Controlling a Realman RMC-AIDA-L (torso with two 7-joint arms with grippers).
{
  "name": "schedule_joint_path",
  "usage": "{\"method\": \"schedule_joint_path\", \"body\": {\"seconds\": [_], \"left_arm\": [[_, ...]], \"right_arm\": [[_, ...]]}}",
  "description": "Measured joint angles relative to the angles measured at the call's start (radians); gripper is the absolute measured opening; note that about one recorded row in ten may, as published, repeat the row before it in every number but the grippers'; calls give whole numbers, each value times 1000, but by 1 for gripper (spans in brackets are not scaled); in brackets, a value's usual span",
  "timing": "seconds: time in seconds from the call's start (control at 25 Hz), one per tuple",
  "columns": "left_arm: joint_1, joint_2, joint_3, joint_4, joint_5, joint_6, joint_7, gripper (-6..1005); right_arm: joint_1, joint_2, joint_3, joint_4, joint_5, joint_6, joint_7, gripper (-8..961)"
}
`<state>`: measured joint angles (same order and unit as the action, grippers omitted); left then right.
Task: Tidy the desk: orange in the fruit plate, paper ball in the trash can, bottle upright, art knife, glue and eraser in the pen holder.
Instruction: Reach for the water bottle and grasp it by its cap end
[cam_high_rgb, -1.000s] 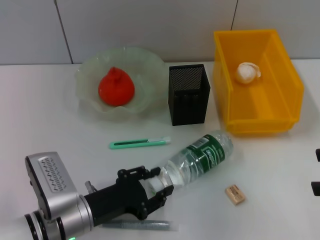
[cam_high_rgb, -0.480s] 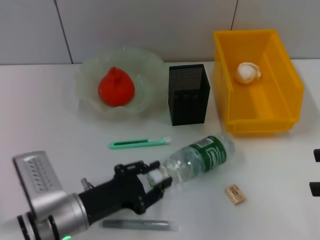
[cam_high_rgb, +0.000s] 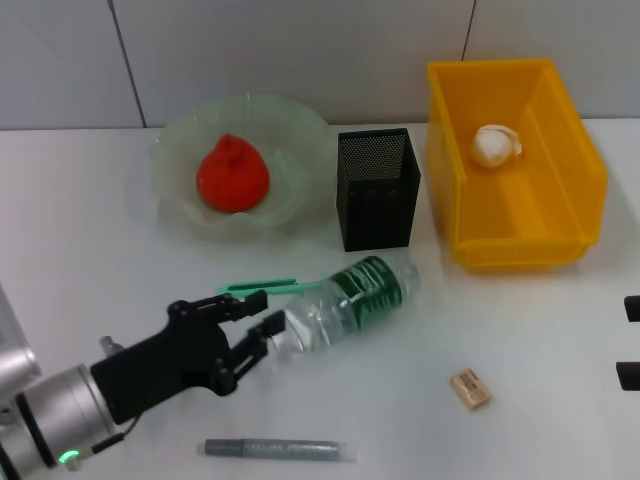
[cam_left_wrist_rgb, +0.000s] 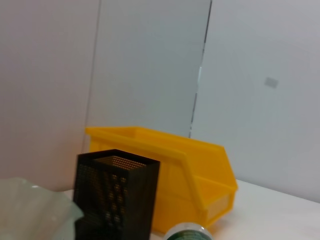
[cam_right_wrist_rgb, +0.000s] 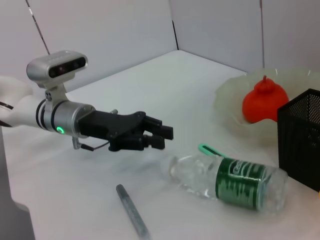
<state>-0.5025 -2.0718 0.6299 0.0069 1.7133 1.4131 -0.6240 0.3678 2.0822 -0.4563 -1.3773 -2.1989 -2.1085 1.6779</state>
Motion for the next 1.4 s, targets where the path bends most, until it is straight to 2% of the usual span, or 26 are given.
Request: {"method": "schedule_joint_path", "body": {"seconds": [0.04,0.08,0.28,0.36,0.6,1.0,1.2,1.4], "left_arm": [[0,0,0,0,0,0,0,381],[35,2,8,97,0,39,-97,369],[42,5,47,131,5,40,-108,309],[48,4,46,135,3,25,-103,107],[47,-5,-10,120,-10,-37,-63,110],[14,-6,-5,112,-8,-115,0,330],[15,0,-4,116,-3,-156,8,549],[17,1,0,120,-2,-194,6,678]], "right_arm": [[0,0,0,1,0,1,0,830],[0,0,-1,2,0,2,0,830],[0,-1,-1,11,1,4,-1,830],[2,-1,-1,19,2,4,-7,830],[2,-1,-1,24,2,5,-10,830],[2,-1,-1,28,2,6,-11,830],[2,-1,-1,28,2,5,-10,830],[4,-1,-1,28,2,5,-10,830]]}}
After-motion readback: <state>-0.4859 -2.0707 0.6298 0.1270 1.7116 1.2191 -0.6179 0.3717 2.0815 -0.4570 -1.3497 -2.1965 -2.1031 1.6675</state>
